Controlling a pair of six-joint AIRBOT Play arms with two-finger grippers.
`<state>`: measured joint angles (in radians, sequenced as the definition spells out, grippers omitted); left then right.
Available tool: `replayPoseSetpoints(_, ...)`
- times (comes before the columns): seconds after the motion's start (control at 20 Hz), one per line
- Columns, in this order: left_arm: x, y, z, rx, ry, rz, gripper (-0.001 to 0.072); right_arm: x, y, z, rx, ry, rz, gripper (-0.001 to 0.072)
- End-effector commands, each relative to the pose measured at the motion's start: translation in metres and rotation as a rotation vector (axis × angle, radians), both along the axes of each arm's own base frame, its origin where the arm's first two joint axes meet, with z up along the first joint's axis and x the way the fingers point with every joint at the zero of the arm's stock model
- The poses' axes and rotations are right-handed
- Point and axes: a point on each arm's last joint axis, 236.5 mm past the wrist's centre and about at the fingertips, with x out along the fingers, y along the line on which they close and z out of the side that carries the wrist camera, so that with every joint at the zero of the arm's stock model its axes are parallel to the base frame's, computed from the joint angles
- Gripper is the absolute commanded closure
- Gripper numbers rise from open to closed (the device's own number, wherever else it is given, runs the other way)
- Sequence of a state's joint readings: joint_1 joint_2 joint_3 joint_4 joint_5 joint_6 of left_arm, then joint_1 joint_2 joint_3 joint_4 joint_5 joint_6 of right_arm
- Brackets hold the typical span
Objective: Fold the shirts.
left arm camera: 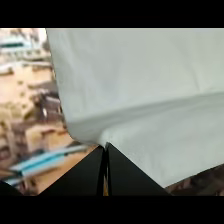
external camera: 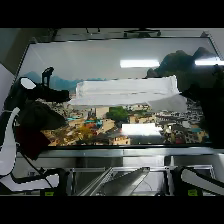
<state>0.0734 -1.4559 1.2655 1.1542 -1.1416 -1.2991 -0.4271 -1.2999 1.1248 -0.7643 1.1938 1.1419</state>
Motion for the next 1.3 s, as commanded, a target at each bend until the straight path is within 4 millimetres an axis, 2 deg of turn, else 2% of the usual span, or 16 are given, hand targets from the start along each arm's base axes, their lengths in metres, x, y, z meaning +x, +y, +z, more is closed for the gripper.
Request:
replayPoseSetpoints(0.0, 0.043, 0.009, -0.011, 0.182, -0.013, 0.018, 0.0691, 0.074, 0.007, 0.009, -0.084, -0.113, -0.047, 0.0691)
replayPoseSetpoints(0.15, 0.083, 0.020, -0.031, 0.341, -0.047, 0.009, 0.0691, 0.116, -0.012, -0.023, -0.212, -0.114, -0.103, 0.0691)
replayPoseSetpoints(0.25, 0.105, 0.018, -0.044, 0.378, -0.055, -0.002, 0.0691, 0.133, -0.018, -0.046, -0.234, -0.099, -0.113, 0.0691)
replayPoseSetpoints(0.4, 0.131, 0.015, -0.060, 0.375, -0.057, 0.005, 0.0692, 0.145, -0.027, -0.082, -0.250, -0.073, -0.133, 0.0690)
replayPoseSetpoints(0.5, 0.136, 0.013, -0.074, 0.378, -0.022, -0.001, 0.0693, 0.147, -0.030, -0.098, -0.267, -0.062, -0.124, 0.0690)
replayPoseSetpoints(0.7, 0.136, 0.007, -0.099, 0.382, 0.045, -0.023, 0.0690, 0.146, -0.033, -0.114, -0.282, -0.046, -0.111, 0.0690)
replayPoseSetpoints(1.0, 0.146, -0.023, -0.096, 0.378, -0.020, -0.070, 0.0687, 0.145, -0.031, -0.117, -0.285, -0.040, -0.094, 0.0689)
replayPoseSetpoints(1.05, 0.146, -0.025, -0.096, 0.379, -0.020, -0.073, 0.0676, 0.143, -0.030, -0.118, -0.283, -0.036, -0.089, 0.0659)
replayPoseSetpoints(1.1, 0.146, -0.024, -0.094, 0.382, -0.020, -0.073, 0.0453, 0.142, -0.030, -0.117, -0.279, -0.029, -0.083, 0.0449)
replayPoseSetpoints(1.15, 0.146, -0.022, -0.089, 0.381, -0.024, -0.070, 0.0286, 0.139, -0.037, -0.114, -0.291, -0.019, -0.072, 0.0306)
replayPoseSetpoints(1.2, 0.147, -0.018, -0.079, 0.379, -0.037, -0.058, 0.0069, 0.134, -0.047, -0.109, -0.304, -0.001, -0.062, 0.0228)
replayPoseSetpoints(1.25, 0.148, -0.012, -0.065, 0.377, -0.050, -0.043, 0.0008, 0.127, -0.060, -0.105, -0.300, 0.032, -0.072, 0.0149)
